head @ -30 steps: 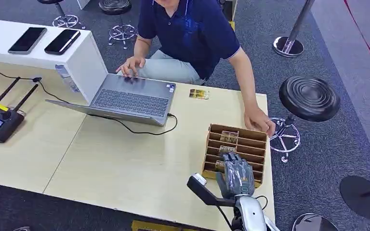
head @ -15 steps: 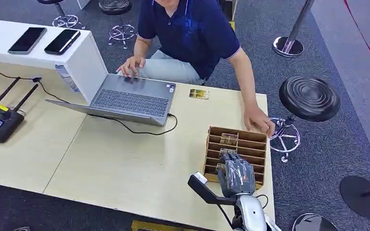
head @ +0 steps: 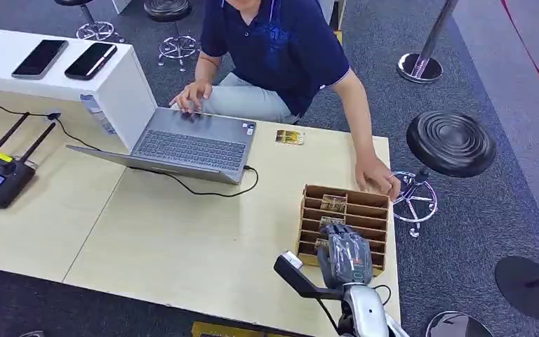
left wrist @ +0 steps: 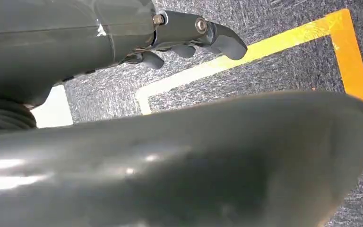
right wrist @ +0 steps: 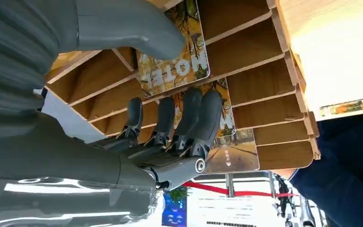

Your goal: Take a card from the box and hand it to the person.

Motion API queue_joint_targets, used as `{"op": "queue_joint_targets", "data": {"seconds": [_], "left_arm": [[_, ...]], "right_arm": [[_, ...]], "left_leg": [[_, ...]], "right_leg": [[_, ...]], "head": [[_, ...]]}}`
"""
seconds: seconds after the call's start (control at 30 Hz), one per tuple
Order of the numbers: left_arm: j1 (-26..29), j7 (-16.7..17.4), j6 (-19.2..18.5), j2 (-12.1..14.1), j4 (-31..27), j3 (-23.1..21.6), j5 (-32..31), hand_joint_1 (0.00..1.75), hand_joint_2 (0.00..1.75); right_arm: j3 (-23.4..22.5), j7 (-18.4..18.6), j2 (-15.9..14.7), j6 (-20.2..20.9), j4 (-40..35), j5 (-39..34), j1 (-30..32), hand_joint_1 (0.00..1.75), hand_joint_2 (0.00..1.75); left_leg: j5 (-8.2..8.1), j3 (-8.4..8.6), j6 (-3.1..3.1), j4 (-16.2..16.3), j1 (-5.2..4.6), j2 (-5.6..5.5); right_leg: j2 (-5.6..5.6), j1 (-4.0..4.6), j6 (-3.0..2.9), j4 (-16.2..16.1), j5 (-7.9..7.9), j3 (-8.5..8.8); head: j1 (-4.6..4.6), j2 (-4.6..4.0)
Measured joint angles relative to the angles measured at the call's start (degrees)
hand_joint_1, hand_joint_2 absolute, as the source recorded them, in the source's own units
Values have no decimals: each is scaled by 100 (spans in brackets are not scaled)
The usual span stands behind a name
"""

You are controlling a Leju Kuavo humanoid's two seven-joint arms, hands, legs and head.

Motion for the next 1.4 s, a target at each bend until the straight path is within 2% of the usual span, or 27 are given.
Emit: {"op": "queue_joint_targets", "data": {"seconds": [0.13, 0.2, 0.7, 1.4], "left_arm": [[4, 0, 0, 2, 2, 0, 0, 0, 0], [6, -4, 0, 0, 2, 0, 13, 0, 0], [11, -35, 2, 2, 2, 0, 22, 0, 0], [15, -48, 22, 2, 2, 2, 111, 0, 0]], "right_arm": [[-4, 55, 0, -7, 0, 26, 2, 82, 175], [-7, 81, -9, -13, -11, 44, 7, 75, 175], [-24, 155, -63, -92, -313, 118, 45, 75, 175], [-15, 164, -118, 0, -494, -50, 190, 93, 175]], "left_leg": [[0, 0, 0, 0, 0, 0], [0, 0, 0, 0, 0, 0], [0, 1, 0, 0, 0, 0], [0, 0, 0, 0, 0, 0]], "right_leg": [[0, 0, 0, 0, 0, 0], [0, 0, 0, 0, 0, 0], [1, 0, 0, 0, 0, 0], [0, 0, 0, 0, 0, 0]], "head": [[0, 0], [0, 0], [0, 0], [0, 0]]}}
